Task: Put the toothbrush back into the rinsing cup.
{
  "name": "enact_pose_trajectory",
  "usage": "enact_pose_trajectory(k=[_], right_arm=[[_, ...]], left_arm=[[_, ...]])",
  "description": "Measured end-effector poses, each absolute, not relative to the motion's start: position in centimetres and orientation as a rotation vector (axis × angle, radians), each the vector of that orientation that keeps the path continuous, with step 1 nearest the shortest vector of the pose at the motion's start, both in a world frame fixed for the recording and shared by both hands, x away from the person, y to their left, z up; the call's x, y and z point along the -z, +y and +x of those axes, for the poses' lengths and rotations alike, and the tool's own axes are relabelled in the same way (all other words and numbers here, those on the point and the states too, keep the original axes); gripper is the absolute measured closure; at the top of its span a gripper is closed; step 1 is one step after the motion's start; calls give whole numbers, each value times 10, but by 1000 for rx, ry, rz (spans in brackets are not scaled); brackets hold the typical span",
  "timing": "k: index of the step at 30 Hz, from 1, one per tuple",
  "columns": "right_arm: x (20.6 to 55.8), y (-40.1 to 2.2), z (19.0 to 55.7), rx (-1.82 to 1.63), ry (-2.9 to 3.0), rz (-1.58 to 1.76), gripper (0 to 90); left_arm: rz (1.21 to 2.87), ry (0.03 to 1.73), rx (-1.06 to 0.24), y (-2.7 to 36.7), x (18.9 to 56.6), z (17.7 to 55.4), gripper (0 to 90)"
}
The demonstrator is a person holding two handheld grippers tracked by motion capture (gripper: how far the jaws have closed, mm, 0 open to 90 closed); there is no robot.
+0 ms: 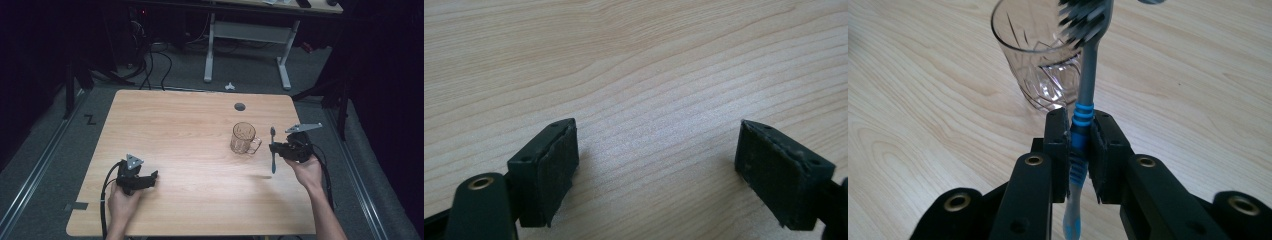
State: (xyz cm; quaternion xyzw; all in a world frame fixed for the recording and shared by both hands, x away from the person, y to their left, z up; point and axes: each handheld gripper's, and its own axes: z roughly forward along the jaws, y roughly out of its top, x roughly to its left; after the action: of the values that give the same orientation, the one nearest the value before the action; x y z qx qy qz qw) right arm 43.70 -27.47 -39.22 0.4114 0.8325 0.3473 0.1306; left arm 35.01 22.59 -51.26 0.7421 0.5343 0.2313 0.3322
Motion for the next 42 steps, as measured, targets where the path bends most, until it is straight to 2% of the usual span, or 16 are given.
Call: enact_pose_trajectory(k=[42], right_arm=[[367, -255, 444, -1198, 2375, 1097, 799]], left_arm=[[1939, 1396, -605, 226, 513, 350, 182]])
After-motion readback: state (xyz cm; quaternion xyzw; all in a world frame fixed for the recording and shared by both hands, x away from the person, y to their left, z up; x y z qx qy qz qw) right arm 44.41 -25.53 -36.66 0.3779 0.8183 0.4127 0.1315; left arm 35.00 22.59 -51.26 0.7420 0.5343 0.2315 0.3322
